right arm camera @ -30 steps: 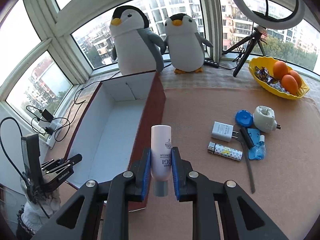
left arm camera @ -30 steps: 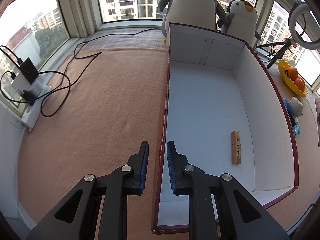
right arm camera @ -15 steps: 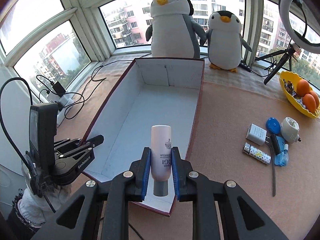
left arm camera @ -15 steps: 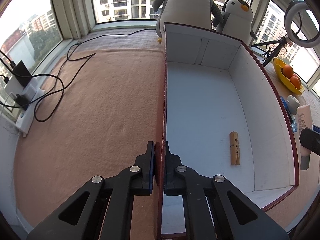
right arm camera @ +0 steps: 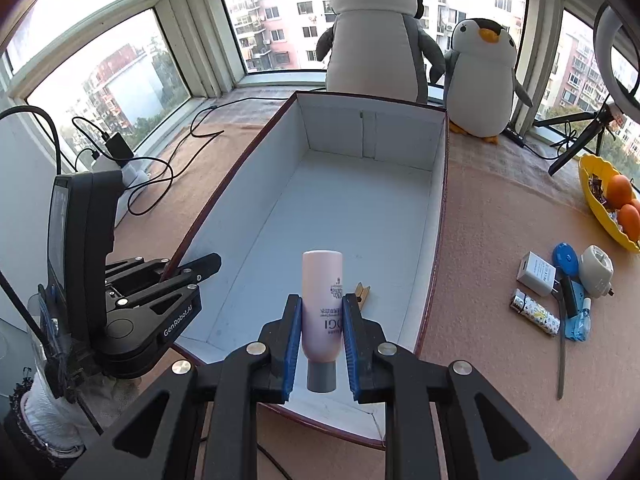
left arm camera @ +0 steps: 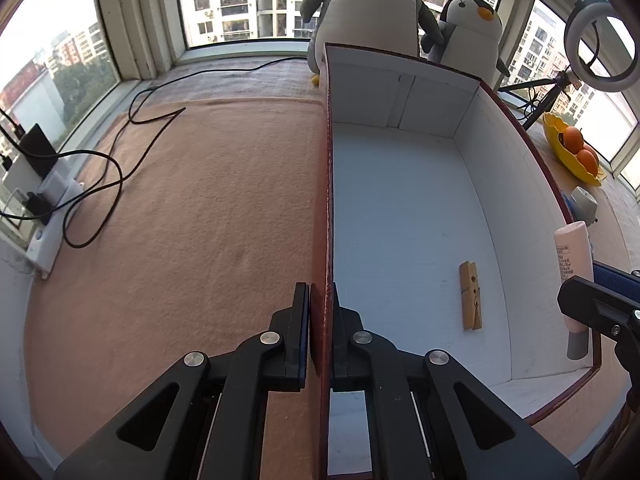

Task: Organize rigid objects
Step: 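Carry the tube into the box and release it with the right tool, then move the right tool to the grey spoon handle and grasp it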

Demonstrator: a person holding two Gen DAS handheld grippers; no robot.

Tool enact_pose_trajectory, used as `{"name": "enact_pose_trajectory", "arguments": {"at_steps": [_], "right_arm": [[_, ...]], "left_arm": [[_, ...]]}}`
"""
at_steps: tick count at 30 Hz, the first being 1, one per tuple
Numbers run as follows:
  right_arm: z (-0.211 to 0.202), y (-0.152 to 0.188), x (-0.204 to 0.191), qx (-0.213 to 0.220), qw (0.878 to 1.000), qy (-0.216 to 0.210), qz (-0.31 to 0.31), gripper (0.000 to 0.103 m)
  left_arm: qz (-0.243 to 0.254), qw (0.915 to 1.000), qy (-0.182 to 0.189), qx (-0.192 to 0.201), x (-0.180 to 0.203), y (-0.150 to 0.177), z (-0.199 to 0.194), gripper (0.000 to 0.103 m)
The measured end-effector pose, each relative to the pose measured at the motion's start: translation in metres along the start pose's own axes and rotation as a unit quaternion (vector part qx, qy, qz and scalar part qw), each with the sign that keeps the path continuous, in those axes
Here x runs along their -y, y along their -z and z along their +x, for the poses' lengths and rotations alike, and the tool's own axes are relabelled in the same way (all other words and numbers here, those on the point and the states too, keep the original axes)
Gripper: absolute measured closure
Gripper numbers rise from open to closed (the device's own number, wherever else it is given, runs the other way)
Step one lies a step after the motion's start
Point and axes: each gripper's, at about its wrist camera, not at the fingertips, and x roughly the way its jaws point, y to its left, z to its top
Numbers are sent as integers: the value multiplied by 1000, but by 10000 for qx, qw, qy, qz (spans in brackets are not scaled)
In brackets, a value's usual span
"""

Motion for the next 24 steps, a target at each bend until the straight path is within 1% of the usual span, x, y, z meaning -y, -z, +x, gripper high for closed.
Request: {"name": "enact_pose_trajectory", "arguments": {"at_steps": [5,7,8,9,11,18,21,24], "right_arm": [[2,-1,2,-11,10000,-58,61,85],[2,-1,3,-14,10000,-75,61,82],[1,-1,4,5,10000,-72,52,75],[0,-1,3,32,10000,-65,34,66],[-2,0,3,96,9999,-48,19,57],[-12,1,17,205,9995,-110,235,57],[-20,3,34,319,9985,-112,435,57],[-28,7,58,405,9966,-49,710,57]], "left_arm": [[15,10000,-5,-1,0,0,0,98],[22,10000,-16,-1,0,0,0,98],[23,10000,-21,-1,1,0,0,98],[26,10000,-31,-4,1,0,0,98],[34,10000,-43,-8,1,-1,1,98],[52,9999,-93,-48,2,-1,2,98],[112,9998,-158,-62,4,-2,3,98],[139,9996,-211,-87,5,-2,3,98]]}}
